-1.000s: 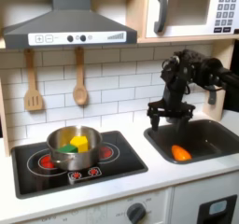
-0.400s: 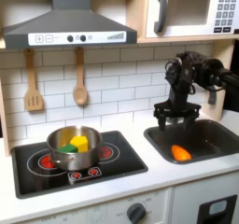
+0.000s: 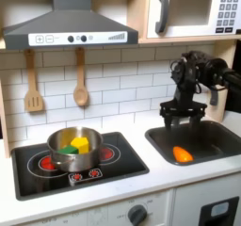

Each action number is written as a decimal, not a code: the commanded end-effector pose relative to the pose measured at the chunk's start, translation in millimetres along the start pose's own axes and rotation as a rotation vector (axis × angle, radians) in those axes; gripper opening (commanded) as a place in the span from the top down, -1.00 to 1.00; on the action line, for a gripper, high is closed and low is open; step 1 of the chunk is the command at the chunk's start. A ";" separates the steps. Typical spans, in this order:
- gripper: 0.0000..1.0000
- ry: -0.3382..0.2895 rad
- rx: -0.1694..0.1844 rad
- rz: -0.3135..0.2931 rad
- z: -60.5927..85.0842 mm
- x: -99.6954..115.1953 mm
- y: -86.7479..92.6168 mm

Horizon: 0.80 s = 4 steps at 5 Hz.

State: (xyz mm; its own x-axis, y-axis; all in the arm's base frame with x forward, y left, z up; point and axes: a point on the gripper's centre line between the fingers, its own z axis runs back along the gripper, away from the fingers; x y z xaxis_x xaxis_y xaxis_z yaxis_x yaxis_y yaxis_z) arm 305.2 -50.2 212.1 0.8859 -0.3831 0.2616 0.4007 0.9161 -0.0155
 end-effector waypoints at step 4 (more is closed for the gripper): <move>-1.00 -0.024 -0.009 -0.051 -6.7 13.6 -11.4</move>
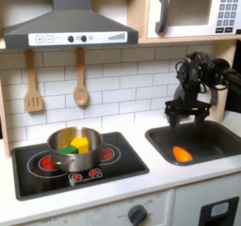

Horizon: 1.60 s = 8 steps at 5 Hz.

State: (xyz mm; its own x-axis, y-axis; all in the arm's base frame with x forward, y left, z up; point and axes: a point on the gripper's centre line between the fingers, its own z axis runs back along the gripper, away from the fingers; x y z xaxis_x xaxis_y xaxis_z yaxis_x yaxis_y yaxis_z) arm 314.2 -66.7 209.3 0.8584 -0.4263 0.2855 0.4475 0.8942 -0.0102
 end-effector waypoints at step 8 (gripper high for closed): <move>-1.00 0.051 0.071 0.066 4.2 -19.2 -8.3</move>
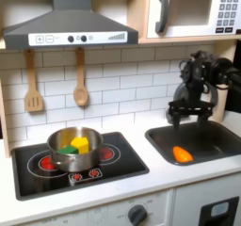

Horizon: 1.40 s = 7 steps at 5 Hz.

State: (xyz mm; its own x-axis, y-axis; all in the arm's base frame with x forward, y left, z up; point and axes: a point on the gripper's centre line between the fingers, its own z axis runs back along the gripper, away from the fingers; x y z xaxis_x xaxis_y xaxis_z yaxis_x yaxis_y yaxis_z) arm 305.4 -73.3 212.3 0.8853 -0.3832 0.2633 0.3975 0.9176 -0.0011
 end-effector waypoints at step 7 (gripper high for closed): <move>-1.00 0.004 0.089 0.068 -1.3 -26.1 128.3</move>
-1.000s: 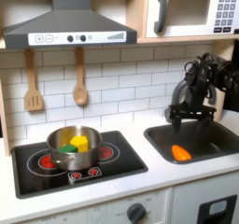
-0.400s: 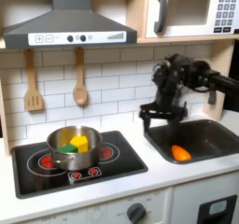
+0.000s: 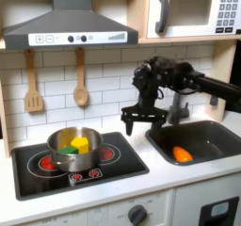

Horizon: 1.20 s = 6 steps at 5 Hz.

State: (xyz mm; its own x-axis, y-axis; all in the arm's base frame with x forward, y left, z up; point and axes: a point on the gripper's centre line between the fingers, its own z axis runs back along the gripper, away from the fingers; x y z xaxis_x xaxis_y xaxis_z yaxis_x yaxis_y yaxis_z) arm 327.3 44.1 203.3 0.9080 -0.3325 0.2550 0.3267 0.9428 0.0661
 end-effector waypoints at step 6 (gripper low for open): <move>-1.00 0.000 0.029 0.181 14.5 -6.3 49.5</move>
State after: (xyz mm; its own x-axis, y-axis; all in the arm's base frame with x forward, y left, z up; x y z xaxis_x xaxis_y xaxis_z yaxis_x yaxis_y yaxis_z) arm 334.3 93.5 217.7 0.9533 -0.1512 0.2615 0.1451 0.9885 0.0425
